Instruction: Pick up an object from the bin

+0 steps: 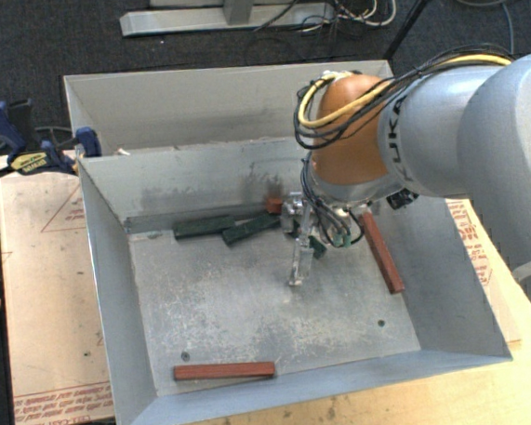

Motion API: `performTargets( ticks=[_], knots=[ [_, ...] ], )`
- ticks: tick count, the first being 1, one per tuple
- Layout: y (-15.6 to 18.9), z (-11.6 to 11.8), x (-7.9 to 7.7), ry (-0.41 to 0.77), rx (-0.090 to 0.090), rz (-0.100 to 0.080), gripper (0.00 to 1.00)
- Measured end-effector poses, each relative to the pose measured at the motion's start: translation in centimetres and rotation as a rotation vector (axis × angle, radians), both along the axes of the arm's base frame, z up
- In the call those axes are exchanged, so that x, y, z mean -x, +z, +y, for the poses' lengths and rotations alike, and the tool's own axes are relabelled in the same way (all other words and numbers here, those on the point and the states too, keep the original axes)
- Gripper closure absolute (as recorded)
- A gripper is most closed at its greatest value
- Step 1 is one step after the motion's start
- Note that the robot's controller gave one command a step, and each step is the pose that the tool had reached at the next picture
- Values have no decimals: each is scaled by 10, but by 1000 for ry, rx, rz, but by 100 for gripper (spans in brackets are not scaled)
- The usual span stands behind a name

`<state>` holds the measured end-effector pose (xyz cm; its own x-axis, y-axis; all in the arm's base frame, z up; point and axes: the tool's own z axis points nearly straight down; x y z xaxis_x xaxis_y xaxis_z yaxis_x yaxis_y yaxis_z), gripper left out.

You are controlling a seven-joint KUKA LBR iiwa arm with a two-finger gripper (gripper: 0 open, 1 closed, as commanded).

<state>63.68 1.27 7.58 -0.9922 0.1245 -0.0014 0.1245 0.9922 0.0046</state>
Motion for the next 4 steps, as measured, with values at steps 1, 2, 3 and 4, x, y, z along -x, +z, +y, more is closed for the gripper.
performTargets(
  ticks=[1, 2, 3, 4],
  knots=[
    [-5, -80, 4, -134, 5, -3, 0],
    [37, -150, -1, -68, 8, -7, 0],
    [-6, -145, -8, -271, 3, 0, 0],
    [-5, -145, -8, -270, 4, -2, 100]
  ],
)
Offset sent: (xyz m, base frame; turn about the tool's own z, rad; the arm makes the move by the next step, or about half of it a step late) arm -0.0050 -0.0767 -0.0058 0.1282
